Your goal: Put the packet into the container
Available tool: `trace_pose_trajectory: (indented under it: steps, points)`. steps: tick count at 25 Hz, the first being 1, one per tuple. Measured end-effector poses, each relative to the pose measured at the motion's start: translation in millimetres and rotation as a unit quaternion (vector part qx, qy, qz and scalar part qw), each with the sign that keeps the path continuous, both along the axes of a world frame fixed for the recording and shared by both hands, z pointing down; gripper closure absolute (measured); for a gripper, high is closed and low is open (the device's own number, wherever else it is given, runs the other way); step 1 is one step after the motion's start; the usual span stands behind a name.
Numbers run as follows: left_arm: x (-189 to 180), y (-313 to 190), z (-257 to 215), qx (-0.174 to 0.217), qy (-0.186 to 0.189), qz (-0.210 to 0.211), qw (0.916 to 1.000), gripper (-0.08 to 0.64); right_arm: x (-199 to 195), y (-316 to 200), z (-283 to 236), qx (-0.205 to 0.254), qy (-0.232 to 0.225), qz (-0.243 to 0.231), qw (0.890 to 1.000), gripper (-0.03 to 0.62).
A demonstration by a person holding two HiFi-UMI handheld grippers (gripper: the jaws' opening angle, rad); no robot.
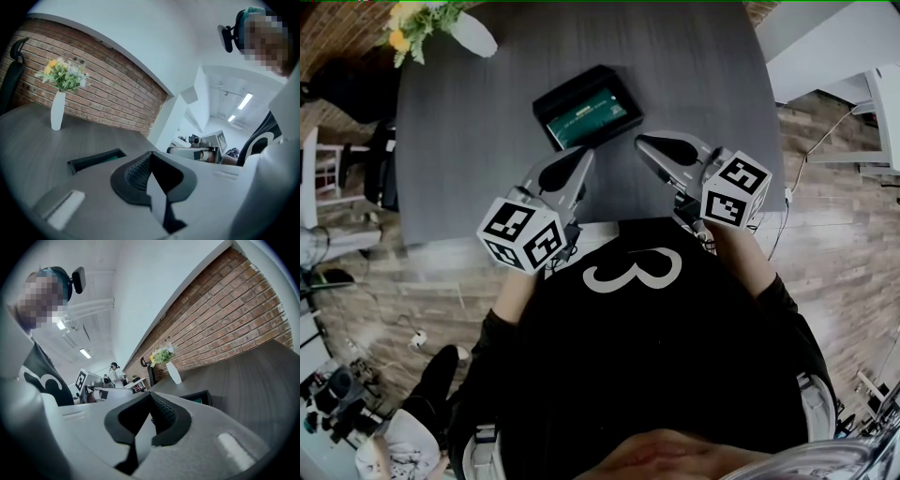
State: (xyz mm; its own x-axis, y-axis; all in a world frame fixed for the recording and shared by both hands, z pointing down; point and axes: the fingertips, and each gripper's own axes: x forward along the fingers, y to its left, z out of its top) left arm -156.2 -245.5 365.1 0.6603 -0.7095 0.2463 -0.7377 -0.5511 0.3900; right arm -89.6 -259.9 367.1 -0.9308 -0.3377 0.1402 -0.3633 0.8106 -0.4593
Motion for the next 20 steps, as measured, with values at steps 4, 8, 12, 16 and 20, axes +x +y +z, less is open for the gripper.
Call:
trace_pose_trajectory:
  steps: [4, 8, 12, 16, 20]
  points:
    - [1.3, 4.7, -2.0, 0.005, 0.000, 0.007, 1.0000, 0.546, 2.0, 2.9, -2.0, 0.003, 0.000, 0.006, 1.000, 0.591]
    - [8.5, 9.0, -6.0, 0.011, -0.003, 0.022, 0.9997, 0.546, 2.5, 3.0, -5.9, 0.004, -0.003, 0.008, 1.000, 0.591]
    - [7.2, 6.6, -7.1, 0.011, -0.006, 0.021, 0.9997, 0.546, -0.7, 2.3, -7.8, 0.006, -0.002, 0.004, 1.000, 0.591]
    - [6.1, 1.6, -5.6, 0.007, -0.006, 0.020, 0.9997, 0.546, -0.1, -0.2, -6.8, 0.003, 0.005, 0.004, 1.000, 0.591]
    - [6.5, -2.4, -2.8, 0.003, -0.009, 0.022, 0.9997, 0.546, 1.6, -5.1, -3.6, -0.001, -0.001, 0.006, 1.000, 0.591]
